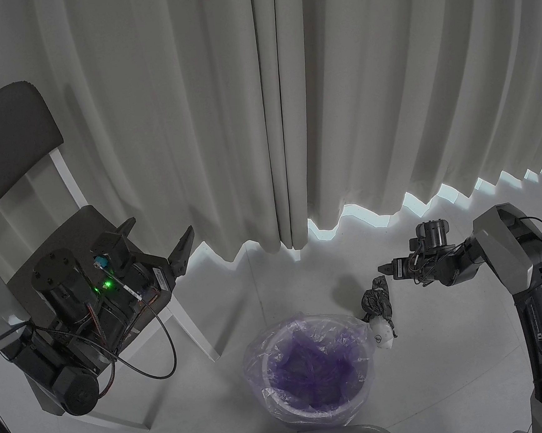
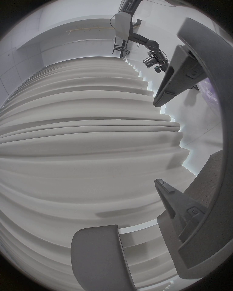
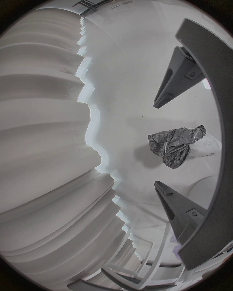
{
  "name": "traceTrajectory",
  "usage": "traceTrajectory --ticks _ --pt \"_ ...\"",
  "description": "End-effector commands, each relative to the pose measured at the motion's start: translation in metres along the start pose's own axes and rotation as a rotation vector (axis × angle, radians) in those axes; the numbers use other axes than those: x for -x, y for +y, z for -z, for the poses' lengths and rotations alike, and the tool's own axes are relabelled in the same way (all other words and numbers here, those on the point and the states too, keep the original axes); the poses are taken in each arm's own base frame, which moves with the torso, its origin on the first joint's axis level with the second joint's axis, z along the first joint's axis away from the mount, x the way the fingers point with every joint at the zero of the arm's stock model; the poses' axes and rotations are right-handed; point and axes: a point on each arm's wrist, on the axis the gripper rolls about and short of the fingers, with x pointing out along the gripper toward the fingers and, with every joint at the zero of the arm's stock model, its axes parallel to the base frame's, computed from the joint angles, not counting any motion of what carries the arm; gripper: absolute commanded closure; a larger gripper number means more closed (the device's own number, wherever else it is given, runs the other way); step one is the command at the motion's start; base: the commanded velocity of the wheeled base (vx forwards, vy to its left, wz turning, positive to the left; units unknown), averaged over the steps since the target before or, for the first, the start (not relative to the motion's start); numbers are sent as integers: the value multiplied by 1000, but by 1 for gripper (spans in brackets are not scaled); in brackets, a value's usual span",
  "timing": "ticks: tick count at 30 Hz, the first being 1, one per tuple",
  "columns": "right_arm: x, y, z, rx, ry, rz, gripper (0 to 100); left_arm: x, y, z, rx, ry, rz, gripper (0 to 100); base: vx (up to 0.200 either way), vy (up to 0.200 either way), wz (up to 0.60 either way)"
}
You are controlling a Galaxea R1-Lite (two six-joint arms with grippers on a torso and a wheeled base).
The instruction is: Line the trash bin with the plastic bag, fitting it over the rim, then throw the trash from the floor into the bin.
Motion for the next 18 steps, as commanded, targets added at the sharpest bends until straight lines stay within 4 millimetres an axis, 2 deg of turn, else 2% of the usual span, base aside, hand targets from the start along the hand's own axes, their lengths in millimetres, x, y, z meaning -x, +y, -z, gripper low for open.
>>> traceTrajectory --ticks 1,18 --pt "-21 4 13 17 20 8 0 0 -1 1 1 -8 3 0 0 0 0" --pt "-45 14 17 31 42 -2 0 -2 -3 7 0 14 9 0 0 0 0"
